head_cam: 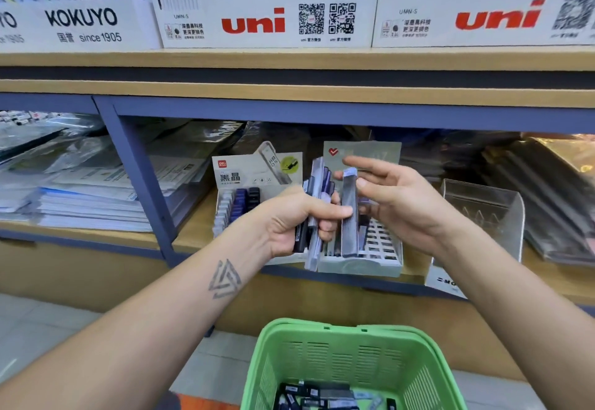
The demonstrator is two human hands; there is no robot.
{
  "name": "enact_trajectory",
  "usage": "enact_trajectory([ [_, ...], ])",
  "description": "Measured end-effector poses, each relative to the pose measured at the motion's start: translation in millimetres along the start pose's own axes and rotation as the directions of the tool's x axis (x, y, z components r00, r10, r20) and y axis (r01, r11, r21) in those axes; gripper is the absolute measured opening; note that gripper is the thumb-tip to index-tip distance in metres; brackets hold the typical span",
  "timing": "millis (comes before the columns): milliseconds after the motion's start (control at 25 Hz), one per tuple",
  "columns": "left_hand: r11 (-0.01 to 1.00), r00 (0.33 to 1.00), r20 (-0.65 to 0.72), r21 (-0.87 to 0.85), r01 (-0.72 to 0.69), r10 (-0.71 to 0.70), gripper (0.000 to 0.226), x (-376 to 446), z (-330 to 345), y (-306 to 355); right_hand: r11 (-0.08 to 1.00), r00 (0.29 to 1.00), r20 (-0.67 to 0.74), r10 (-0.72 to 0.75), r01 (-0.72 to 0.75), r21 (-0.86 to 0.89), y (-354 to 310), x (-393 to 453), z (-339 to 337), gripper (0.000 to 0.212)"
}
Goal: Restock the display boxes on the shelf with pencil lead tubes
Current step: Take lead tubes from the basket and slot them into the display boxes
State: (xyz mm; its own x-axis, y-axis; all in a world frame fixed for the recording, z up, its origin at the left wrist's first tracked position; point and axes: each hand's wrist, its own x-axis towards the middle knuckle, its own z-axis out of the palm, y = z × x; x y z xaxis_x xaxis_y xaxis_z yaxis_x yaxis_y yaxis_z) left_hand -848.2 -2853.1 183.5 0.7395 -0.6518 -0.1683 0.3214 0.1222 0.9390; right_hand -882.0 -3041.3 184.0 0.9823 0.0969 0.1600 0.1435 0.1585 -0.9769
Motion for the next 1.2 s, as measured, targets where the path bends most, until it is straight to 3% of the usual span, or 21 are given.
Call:
enact_trajectory([
  [120,0.999,0.999,0.032,-0.012,0.039,-0.038,0.024,6.7,14.1,0.4,0.993,0.999,-0.04,0.007,-0.002,0.114,-3.5,-4.6,-19.3,0.036],
  [240,0.998,0.995,-0.08,0.014,0.055,-0.053,0.027,14.3,18.2,6.5,0.998,0.991,-0.135,0.015,-0.006,0.061,-11.1,-8.3,-41.1,0.027],
  [320,0.997,0.983,-0.175,0.035,0.065,-0.058,0.028,19.4,15.6,10.5,0.995,0.981,-0.191,0.013,-0.032,-0.096,-13.9,-10.2,-53.0,0.023],
  [400,0.998,0.968,-0.241,0.015,0.067,-0.062,0.014,24.3,14.6,12.0,0.951,0.973,-0.23,-0.011,-0.062,-0.304,-14.5,-12.4,-61.2,0.02],
  [520,0.998,0.952,-0.301,-0.011,0.06,-0.061,0.012,30.0,15.0,13.4,0.802,0.969,-0.238,-0.059,-0.097,-0.589,-15.5,-10.6,-67.9,0.018],
  [640,0.999,0.951,-0.304,-0.009,0.05,-0.05,0.015,33.8,18.3,15.9,0.665,0.974,-0.198,-0.107,-0.078,-0.743,-19.6,0.6,-70.0,0.017],
  [880,0.996,0.95,-0.3,-0.018,0.082,-0.084,0.015,42.0,21.0,13.4,0.62,0.976,-0.166,-0.142,-0.043,-0.784,-10.3,6.9,-57.3,0.009],
  [1200,0.995,0.954,-0.282,-0.003,0.103,-0.099,0.018,39.1,21.7,9.8,0.537,0.977,-0.123,-0.174,-0.011,-0.844,-0.5,1.4,-49.3,0.014],
])
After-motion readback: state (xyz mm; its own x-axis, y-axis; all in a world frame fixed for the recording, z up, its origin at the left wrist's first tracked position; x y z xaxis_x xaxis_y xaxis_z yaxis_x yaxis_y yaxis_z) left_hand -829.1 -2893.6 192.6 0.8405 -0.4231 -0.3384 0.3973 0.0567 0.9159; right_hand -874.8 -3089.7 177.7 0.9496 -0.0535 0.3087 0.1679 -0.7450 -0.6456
